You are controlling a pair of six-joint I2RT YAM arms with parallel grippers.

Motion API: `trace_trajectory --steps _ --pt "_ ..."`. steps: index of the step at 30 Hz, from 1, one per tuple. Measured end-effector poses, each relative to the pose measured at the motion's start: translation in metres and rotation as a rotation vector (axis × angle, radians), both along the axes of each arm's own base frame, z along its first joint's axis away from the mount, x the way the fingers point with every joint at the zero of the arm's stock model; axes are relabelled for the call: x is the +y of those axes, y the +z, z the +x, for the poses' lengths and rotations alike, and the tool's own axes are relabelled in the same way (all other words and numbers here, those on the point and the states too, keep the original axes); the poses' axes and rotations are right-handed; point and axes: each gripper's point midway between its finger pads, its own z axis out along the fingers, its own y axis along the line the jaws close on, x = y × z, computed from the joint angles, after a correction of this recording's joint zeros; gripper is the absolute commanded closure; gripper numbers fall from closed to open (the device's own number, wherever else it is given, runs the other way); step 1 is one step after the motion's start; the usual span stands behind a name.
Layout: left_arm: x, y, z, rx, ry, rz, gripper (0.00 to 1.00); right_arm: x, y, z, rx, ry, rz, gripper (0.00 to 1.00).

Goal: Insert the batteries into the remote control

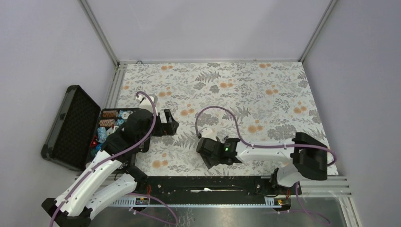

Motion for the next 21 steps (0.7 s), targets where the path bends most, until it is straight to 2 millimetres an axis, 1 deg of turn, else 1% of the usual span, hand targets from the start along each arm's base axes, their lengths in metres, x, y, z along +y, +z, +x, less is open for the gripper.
trace_trajectory --steps 4,11,13,16,21 --pt "-0.012 -0.011 -0.001 0.055 -0.033 -0.066 0.01 -0.007 0.017 0.008 0.004 -0.011 0.096 1.00" --pt "-0.030 -0.026 -0.002 0.141 -0.106 -0.245 0.01 -0.017 0.050 0.023 0.024 -0.037 0.302 1.00" --pt "-0.036 -0.027 -0.002 0.153 -0.131 -0.301 0.01 -0.017 0.060 0.026 0.029 -0.039 0.351 1.00" --pt "-0.045 -0.027 -0.004 0.168 -0.178 -0.390 0.01 -0.011 0.072 0.028 0.052 -0.023 0.434 1.00" --pt "-0.057 -0.023 -0.007 0.173 -0.250 -0.501 0.01 -0.004 0.082 0.026 0.116 0.007 0.540 1.00"
